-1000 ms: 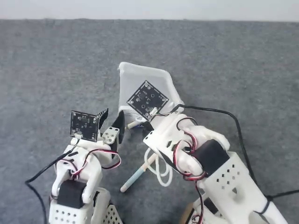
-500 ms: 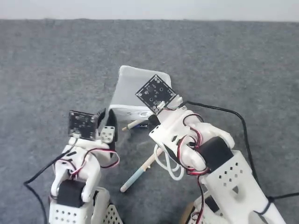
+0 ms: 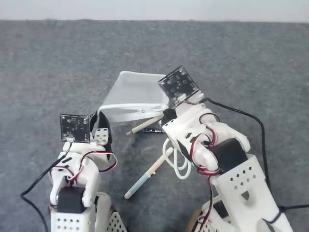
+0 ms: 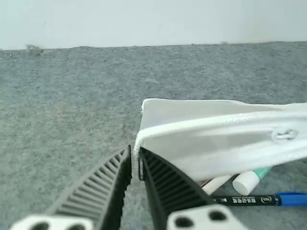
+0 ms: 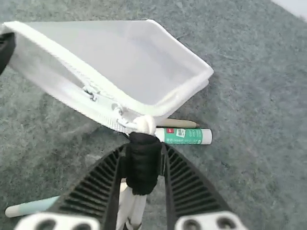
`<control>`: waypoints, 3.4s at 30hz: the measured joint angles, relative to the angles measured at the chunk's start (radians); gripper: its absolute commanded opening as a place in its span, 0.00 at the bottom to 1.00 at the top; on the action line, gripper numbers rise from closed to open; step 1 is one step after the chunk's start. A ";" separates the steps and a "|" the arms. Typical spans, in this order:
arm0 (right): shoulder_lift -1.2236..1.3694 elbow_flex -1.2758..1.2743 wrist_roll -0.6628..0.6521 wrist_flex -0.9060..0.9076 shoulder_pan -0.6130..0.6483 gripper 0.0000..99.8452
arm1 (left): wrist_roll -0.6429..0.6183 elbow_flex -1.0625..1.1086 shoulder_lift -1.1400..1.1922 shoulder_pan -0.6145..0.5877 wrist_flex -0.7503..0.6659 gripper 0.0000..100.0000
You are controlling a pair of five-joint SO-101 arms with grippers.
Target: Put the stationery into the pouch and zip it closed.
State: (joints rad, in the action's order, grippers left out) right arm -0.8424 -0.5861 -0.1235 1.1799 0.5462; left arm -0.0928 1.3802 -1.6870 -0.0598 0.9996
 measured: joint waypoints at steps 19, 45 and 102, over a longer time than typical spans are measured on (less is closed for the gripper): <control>0.000 0.000 0.054 -0.023 -0.057 0.01 | 0.003 0.000 0.002 -0.002 0.000 0.14; -0.304 -0.034 -0.080 0.069 0.054 0.01 | -0.020 0.014 -0.002 -0.006 0.003 0.25; 0.592 0.187 0.264 -0.084 -0.068 0.22 | -0.058 -0.064 0.011 -0.258 0.046 0.01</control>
State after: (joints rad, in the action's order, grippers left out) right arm -0.2501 -0.3989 0.1404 1.0955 0.4787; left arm -0.1511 1.3157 -1.6763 -0.3176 1.0457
